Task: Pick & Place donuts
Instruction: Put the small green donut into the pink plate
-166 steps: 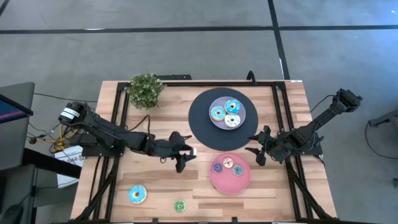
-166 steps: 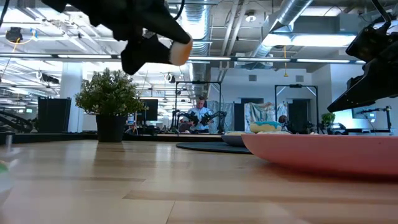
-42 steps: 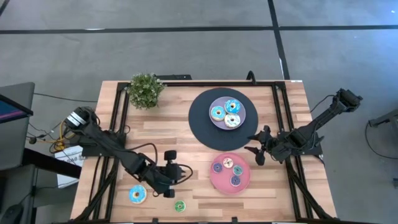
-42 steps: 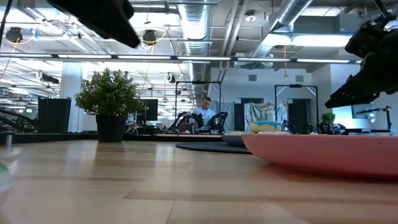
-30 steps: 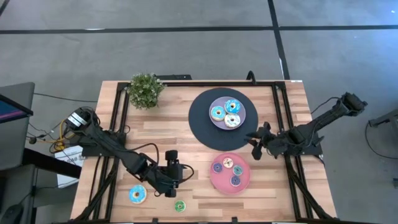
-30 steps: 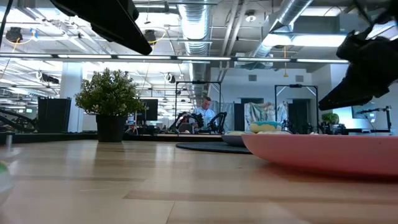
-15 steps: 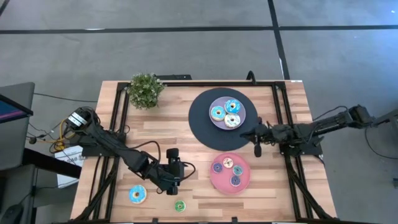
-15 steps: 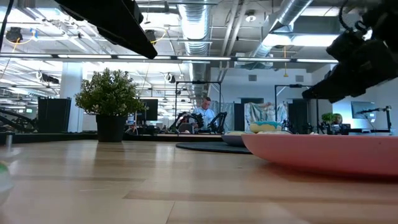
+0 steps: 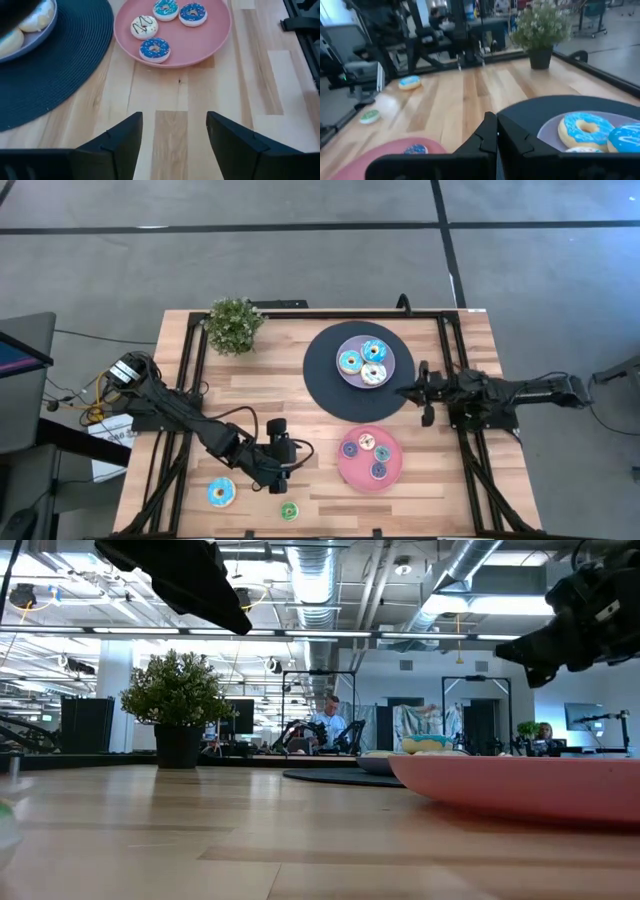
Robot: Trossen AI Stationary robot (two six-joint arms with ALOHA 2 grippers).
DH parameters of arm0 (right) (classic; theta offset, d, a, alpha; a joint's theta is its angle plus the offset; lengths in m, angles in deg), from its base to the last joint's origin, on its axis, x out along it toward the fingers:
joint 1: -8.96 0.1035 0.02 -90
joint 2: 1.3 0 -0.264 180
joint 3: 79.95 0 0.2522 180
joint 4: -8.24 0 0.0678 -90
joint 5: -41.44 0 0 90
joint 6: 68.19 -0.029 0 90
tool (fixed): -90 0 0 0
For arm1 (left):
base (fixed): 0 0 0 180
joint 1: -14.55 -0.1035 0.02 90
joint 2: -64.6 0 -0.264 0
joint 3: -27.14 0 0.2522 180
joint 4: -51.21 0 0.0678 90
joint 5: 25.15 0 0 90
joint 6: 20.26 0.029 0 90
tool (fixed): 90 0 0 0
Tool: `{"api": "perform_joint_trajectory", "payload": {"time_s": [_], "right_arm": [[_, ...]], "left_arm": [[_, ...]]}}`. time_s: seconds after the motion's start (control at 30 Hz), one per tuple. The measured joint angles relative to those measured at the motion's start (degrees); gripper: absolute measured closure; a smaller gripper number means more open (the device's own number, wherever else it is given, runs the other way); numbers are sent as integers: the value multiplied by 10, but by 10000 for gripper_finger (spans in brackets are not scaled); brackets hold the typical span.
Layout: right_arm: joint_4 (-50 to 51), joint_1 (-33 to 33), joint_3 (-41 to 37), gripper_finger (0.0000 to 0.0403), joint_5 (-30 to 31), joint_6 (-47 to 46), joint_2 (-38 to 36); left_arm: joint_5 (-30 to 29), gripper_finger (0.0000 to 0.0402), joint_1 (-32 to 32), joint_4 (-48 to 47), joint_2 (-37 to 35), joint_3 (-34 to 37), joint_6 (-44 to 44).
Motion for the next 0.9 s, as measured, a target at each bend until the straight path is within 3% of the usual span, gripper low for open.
{"api": "perform_joint_trajectory", "payload": {"time_s": [0.2,0.4,0.9], "right_arm": [[41,4,2,403,-15,8,-109],[74,6,14,403,-17,5,-96],[148,7,37,403,-43,47,-103]], "left_arm": [[31,188,0,0,0,0,-22],[72,188,0,0,0,0,-34],[75,187,0,0,0,0,-59]]}}
